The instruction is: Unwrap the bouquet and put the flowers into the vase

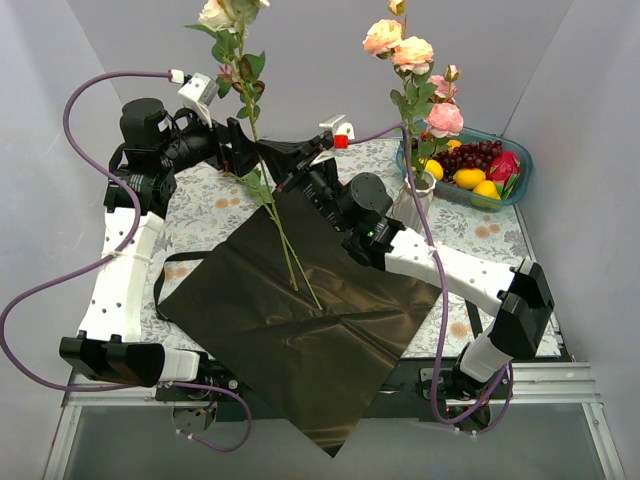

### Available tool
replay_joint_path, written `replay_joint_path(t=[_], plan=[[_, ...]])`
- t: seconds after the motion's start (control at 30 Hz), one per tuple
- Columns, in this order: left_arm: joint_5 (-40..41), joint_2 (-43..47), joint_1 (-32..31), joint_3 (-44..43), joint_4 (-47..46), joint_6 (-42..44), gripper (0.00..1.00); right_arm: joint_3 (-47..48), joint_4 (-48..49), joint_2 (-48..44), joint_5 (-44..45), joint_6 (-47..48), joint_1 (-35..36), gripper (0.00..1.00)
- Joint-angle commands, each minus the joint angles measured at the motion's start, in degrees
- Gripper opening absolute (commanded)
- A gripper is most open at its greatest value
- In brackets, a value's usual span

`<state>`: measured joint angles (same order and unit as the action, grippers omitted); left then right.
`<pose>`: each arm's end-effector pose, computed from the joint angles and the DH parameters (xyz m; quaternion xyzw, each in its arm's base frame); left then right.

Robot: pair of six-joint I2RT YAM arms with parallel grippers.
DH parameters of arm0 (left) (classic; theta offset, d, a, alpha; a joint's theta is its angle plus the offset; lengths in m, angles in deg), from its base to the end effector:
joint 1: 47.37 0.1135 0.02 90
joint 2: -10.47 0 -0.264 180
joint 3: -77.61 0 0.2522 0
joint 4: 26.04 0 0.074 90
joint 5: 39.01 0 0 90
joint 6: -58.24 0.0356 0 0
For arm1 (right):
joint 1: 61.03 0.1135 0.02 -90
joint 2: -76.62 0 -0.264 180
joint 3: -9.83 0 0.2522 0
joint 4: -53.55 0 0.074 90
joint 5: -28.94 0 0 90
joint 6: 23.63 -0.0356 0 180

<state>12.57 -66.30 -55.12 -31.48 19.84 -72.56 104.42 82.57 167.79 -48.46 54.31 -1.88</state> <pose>0.2663 -0.0586 0.4814 -0.0159 0.7692 -0.4758 0.4263 0.1958 0.3127 0.4508 -0.1030 0.4771 0.4642 0.7391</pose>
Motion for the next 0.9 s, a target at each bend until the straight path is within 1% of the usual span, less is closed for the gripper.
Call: replay_joint_path(t=[0.0, 0.17, 0.27, 0.43, 0.53, 0.73, 0.83, 0.87], plan=[[-8.5, 2.2, -1.6, -1.6, 4.2, 2.9, 0.98, 1.9, 0.7, 1.4, -2.3, -1.3, 0.5, 0.01], [-8.1, 2.7, -1.6, -1.4, 4.3, 3.5, 0.98, 1.8, -0.1, 1.5, -2.8, -2.0, 0.5, 0.01], [-4.6, 2.7, -1.6, -1.0, 3.3, 3.4, 0.98, 0.7, 0.1, 1.4, -3.0, -2.7, 0.5, 0.01], [6.0, 3.0, -1.6, 0.8, -2.3, -0.6, 0.98, -0.2, 0.2, 1.0, -3.7, -4.1, 0.5, 0.01], [8.5, 2.9, -1.6, 0.8, -4.0, -2.4, 0.98, -0.7, 0.3, 1.1, -4.2, -4.9, 0.6, 0.01], [7.3, 2.3, -1.6, 0.5, -4.3, -3.7, 0.98, -0.5, 0.0, 1.8, -5.7, -5.9, 0.9, 0.01], [3.6, 2.9, -1.6, 1.3, -4.2, -3.3, 0.98, -0.3, 0.0, 2.0, -5.7, -5.8, 1.0, 0.01], [1.1, 2.9, -1.7, 1.4, -3.6, -3.1, 0.98, -0.2, -0.1, 2.2, -5.9, -5.8, 1.0, 0.01]])
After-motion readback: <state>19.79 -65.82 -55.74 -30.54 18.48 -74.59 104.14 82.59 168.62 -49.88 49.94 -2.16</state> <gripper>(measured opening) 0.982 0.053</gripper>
